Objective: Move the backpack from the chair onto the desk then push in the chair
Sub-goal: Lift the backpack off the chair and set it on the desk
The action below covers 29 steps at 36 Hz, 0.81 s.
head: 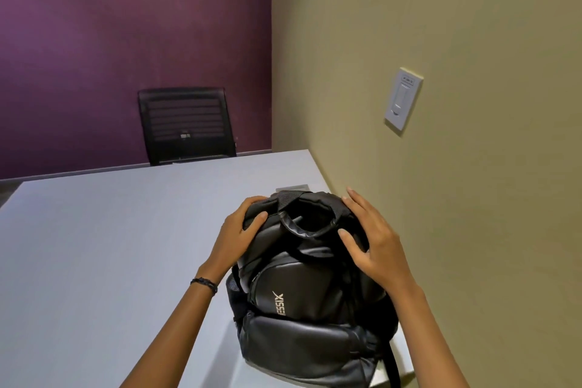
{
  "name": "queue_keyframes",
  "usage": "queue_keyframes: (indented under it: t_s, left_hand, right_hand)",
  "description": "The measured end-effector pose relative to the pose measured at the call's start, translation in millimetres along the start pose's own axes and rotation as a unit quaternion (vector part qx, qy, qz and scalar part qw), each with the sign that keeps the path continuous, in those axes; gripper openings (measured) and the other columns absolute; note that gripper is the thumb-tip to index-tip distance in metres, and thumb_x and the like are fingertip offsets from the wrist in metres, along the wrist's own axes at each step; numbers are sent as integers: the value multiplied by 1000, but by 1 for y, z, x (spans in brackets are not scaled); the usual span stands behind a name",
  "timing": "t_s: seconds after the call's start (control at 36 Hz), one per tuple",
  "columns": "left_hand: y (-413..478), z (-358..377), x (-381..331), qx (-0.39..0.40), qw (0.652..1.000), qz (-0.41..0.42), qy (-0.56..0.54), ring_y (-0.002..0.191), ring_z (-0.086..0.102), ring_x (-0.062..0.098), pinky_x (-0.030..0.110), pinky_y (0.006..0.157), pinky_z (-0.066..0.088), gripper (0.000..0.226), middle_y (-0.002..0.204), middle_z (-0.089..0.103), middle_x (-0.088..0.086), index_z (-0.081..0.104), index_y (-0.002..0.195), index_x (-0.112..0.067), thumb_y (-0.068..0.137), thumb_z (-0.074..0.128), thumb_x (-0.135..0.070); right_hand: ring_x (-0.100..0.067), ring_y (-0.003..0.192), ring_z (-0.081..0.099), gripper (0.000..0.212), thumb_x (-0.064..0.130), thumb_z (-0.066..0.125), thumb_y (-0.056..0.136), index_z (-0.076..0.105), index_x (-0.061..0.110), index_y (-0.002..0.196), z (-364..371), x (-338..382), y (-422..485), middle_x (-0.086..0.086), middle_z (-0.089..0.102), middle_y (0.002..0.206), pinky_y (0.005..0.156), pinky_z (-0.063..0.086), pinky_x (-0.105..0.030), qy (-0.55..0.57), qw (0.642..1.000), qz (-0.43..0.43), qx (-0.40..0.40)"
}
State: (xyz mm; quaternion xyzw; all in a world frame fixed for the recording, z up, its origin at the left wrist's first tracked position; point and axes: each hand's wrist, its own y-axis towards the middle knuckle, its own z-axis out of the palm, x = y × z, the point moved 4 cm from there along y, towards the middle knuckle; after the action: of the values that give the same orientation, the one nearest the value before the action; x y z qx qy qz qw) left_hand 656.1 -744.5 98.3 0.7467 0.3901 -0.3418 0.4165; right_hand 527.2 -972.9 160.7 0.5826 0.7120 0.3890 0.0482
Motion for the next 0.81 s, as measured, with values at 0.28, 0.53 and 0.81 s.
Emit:
queue_keyframes:
  t_s: [0.28, 0.53, 0.81]
  left_hand:
    - [-46, 23, 15, -117, 984, -85, -103, 109, 46, -23, -6, 84, 36, 34, 114, 47, -50, 37, 117, -63, 89, 46, -46]
    - [-57, 34, 43, -72, 979, -145, -126, 110, 53, -13, 18, 89, 45, 47, 122, 50, -30, 32, 121, -64, 85, 58, -49]
    - [-20, 60, 33, -79, 977, -141, -139, 106, 50, -11, 20, 93, 40, 37, 114, 45, -44, 31, 116, -67, 88, 45, -47]
  right_hand:
    - [-3, 124, 46, 40, 29, 40, 97, 46, 20, 135, 4, -3, -1, 8, 50, 136, 104, 32, -10, 21, 999, 24, -34]
    - [-17, 109, 63, 44, 8, 49, 91, 50, 19, 133, 1, -2, -6, -2, 62, 127, 93, 46, -28, 42, 997, 50, -43]
    - [-11, 80, 53, 40, 17, 44, 90, 54, 13, 129, -9, -5, -17, -9, 73, 96, 68, 43, -14, -51, 992, 66, -98]
